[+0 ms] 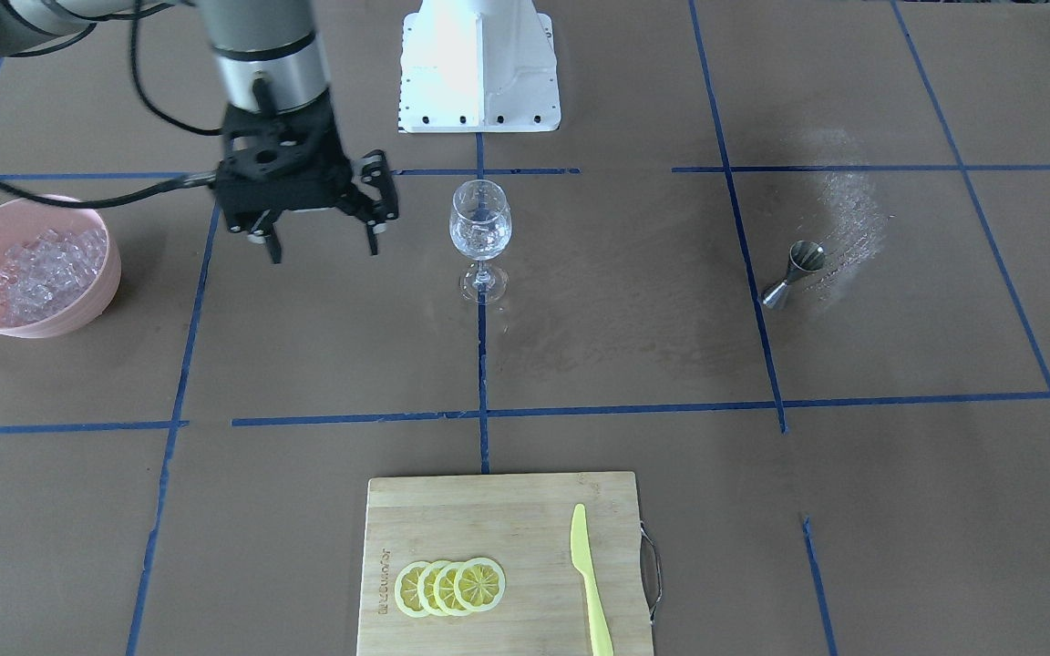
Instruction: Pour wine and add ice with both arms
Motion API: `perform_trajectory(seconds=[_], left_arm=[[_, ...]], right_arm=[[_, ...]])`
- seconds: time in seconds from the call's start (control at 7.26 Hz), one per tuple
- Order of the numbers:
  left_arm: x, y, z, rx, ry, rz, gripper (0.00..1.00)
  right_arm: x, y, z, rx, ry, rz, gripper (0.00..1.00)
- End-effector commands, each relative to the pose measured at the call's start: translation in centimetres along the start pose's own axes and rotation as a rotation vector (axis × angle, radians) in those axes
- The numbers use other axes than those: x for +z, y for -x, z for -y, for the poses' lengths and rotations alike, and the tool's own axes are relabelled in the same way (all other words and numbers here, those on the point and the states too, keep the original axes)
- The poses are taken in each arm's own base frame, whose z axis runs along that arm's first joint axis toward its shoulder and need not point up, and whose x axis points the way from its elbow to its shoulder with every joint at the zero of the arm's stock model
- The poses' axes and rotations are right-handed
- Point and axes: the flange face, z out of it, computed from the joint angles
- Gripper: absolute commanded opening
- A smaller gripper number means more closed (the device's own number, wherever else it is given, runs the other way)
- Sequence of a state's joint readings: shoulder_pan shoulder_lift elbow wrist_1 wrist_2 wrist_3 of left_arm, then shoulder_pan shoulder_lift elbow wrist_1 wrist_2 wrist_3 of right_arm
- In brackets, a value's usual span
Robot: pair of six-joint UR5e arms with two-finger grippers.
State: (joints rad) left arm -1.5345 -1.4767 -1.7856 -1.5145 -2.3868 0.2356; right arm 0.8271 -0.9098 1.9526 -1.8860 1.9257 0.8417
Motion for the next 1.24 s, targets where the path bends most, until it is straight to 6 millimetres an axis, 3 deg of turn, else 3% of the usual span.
perform_trajectory(seconds=[0.0, 0.28, 0.41, 0.69, 0.83, 0.96, 1.1], left_arm=[[-0.4, -0.4, 0.2, 0.009, -0.009, 0.001, 1.00], [-2.1, -0.7, 0.2, 0.014, -0.042, 0.010, 1.00], [-2.0, -0.6, 0.1, 0.013, -0.040, 0.015, 1.00], [-1.7, -0.4, -0.2, 0.007, -0.035, 0.009, 1.00], [-1.6, -0.3, -0.3, 0.004, -0.033, 0.008, 1.00], [-1.4, -0.1, -0.4, -0.002, -0.028, 0.011, 1.00], [-1.1, 0.2, -0.8, -0.013, -0.020, 0.013, 1.00]], right_arm=[[-0.2, -16.6, 2.5, -0.154, 0.081, -0.024, 1.00], [0.7, -32.0, -1.0, -0.247, 0.109, 0.017, 1.00], [0.6, -39.3, -4.4, -0.248, 0.120, 0.033, 1.00], [0.9, -51.1, -13.0, -0.128, 0.185, -0.013, 1.00], [3.4, -55.2, -17.1, -0.043, 0.262, -0.027, 1.00], [4.5, -57.3, -18.3, 0.005, 0.289, -0.028, 1.00], [4.5, -57.6, -18.6, 0.013, 0.291, -0.028, 1.00]])
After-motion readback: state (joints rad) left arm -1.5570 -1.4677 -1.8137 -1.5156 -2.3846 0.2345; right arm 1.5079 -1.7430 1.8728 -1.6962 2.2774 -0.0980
